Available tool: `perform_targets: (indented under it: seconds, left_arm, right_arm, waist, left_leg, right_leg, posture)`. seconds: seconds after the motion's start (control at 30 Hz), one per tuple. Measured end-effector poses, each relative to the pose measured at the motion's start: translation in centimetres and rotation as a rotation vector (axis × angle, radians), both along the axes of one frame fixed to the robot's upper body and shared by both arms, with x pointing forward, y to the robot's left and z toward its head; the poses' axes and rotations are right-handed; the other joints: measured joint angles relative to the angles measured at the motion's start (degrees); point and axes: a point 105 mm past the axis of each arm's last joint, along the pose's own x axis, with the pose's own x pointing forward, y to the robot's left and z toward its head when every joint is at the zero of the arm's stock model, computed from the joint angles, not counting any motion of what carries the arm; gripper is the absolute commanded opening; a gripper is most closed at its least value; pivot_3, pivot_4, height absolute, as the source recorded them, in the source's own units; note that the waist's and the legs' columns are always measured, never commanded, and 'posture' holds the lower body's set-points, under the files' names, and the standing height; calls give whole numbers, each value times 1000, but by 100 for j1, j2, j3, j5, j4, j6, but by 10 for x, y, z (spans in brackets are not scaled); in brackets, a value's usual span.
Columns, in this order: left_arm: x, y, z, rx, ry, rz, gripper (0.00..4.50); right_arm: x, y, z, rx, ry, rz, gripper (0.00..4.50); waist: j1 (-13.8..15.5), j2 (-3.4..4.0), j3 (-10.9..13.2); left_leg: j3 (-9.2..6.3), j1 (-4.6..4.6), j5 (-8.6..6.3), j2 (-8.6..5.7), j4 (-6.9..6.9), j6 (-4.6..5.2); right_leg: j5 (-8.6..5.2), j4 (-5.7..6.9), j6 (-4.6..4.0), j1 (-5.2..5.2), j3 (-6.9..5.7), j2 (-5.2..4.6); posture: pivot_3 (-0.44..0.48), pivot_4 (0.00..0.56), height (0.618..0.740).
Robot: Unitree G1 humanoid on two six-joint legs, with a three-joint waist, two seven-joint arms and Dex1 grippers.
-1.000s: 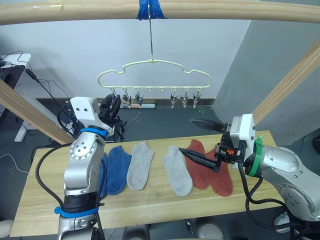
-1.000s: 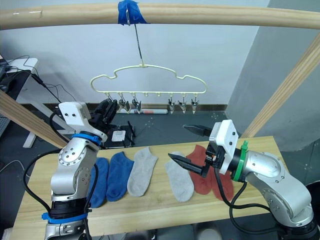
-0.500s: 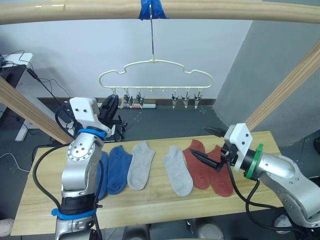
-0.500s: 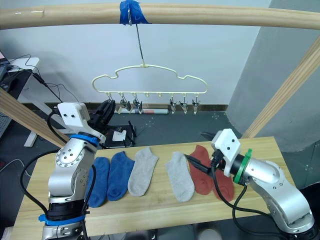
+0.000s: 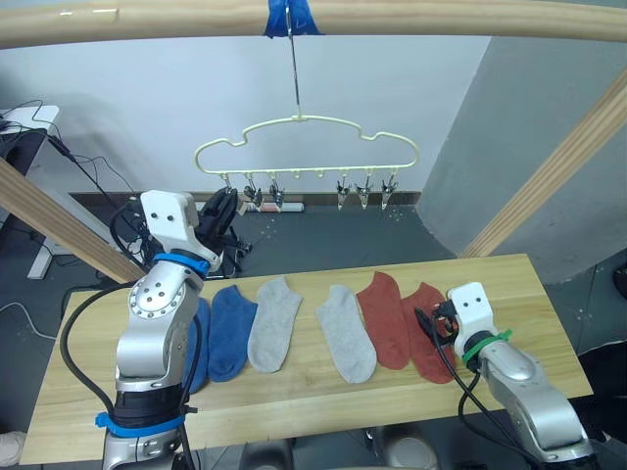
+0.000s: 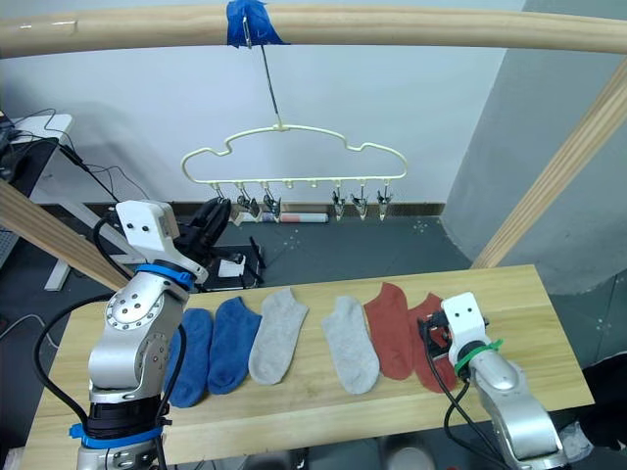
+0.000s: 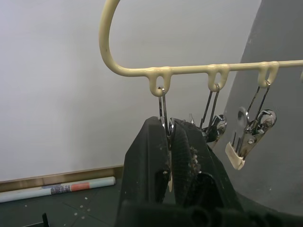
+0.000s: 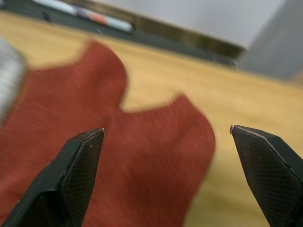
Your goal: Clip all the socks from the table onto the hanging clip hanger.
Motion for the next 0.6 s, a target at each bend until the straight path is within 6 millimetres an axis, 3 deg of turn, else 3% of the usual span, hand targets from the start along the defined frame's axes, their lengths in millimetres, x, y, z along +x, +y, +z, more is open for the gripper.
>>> perform_targets:
  seconds: [0.1, 0.4, 0.5, 0.6]
  left_arm:
    - [0, 0, 0, 0, 1, -2, 28]
    - [0, -2, 0, -1, 3, -12, 28]
    - [0, -2, 0, -3, 3, -20, 28]
    - [-1, -3, 0, -7, 2, -26, 28]
  right_arm:
    - [-1, 3, -15, 33, 43, -37, 4500]
    - [9, 13, -24, 109, 67, -118, 4500]
    - [9, 17, -25, 149, 91, -132, 3909]
    - [9, 15, -26, 156, 98, -143, 2930]
  waist:
    - [-2, 8, 8]
    - [-4, 8, 9]
    - [-3, 8, 9]
    - [-1, 8, 8]
  left_leg:
    - [2, 0, 0, -1, 1, 0]
    - [0, 0, 0, 2, 0, 0]
    - [-1, 0, 0, 1, 1, 0]
    - [-1, 0, 0, 1, 1, 0]
  right_leg:
    - [0, 0, 0, 0, 3, -1]
    - [0, 1, 0, 0, 2, 1]
    - [0, 1, 0, 0, 1, 0]
    - [0, 1, 0, 0, 1, 0]
  posture:
    - [-212, 289, 740]
    - [-196, 289, 740]
    - [-193, 285, 740]
    - [-192, 282, 740]
